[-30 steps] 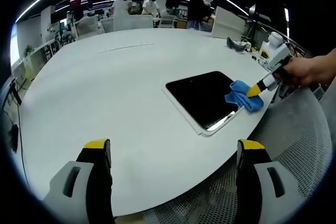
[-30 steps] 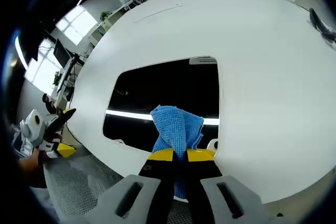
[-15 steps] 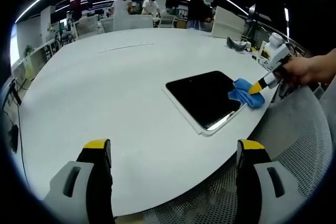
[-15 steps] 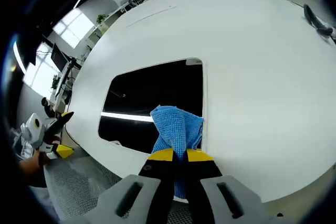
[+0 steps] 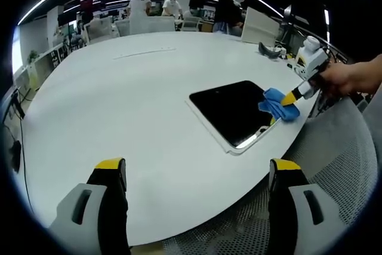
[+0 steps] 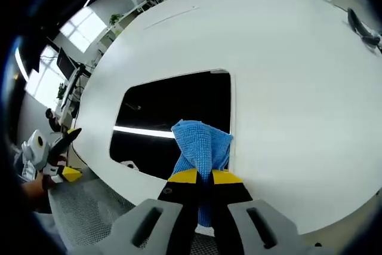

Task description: Wipe the mirror surface with the cleaning cloth until all visible marks leave the cleaned area.

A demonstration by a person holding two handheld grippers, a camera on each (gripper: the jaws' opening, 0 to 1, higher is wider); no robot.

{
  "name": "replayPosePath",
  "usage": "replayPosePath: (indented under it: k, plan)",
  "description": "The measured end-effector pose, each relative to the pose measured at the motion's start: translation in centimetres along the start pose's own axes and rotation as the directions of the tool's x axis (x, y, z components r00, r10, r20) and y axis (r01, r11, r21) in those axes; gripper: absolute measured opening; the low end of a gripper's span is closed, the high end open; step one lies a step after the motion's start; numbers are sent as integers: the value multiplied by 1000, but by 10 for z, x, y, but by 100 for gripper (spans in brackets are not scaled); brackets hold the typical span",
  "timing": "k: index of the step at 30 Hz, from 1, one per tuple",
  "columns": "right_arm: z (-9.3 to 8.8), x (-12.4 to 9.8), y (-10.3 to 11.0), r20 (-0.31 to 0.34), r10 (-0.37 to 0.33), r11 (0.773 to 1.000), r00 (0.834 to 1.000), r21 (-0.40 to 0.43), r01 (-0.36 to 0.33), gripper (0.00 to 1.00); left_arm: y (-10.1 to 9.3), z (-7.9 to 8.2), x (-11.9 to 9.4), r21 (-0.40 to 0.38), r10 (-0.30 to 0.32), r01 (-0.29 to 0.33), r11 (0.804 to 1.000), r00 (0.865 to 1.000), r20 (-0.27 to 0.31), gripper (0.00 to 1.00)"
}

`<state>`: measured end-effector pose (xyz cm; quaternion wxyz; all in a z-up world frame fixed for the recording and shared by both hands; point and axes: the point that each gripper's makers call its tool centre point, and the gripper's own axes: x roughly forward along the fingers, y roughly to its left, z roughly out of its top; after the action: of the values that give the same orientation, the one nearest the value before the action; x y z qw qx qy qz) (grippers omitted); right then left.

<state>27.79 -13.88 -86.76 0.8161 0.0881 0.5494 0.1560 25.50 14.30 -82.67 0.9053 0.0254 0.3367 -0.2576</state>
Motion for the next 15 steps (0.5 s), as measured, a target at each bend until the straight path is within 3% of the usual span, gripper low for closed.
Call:
replayPosePath:
  k: [15]
  plan:
    - [19,7,-5,3,-11,1000,1000,-26,11,0,1,1,0,-10,5,-5,1000,1000,3,99]
